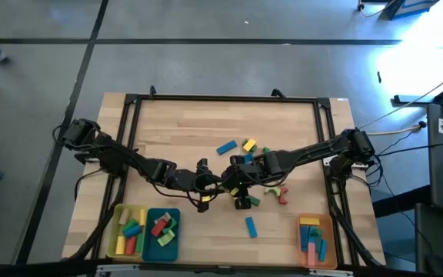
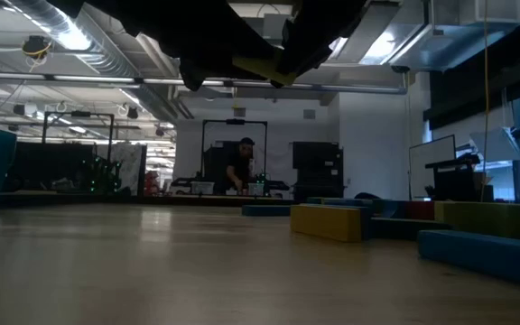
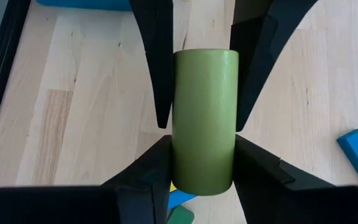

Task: Sort blocks by size
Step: Put the light green cylindrical block into the yellow bin

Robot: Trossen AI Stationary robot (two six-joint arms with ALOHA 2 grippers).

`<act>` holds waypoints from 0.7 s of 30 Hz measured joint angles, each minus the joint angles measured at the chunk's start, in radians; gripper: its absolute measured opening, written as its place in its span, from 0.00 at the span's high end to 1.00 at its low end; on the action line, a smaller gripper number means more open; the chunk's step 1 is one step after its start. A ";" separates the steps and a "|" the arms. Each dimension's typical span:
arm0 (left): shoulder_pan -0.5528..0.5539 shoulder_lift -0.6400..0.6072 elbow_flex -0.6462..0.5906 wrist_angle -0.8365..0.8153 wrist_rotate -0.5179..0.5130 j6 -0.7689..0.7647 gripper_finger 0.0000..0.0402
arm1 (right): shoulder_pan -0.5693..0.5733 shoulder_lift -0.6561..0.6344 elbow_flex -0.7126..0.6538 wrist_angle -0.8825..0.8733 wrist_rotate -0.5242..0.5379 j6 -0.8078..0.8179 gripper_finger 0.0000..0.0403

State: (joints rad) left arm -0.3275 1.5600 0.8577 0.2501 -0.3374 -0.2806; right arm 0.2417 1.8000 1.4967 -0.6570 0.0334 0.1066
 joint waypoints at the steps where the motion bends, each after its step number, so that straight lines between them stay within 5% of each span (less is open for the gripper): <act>1: 0.000 0.000 0.000 0.000 0.000 0.000 0.71 | 0.000 0.000 0.000 0.000 0.000 0.000 0.65; 17: 0.000 -0.003 0.000 -0.014 0.006 0.001 0.70 | 0.000 -0.010 0.000 -0.017 0.000 -0.007 0.42; 21: -0.001 -0.031 0.000 -0.077 0.007 0.004 0.70 | 0.000 -0.025 0.040 -0.136 0.000 -0.057 0.42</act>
State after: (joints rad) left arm -0.3284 1.5292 0.8581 0.1732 -0.3307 -0.2761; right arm 0.2417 1.7752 1.5365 -0.7926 0.0334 0.0492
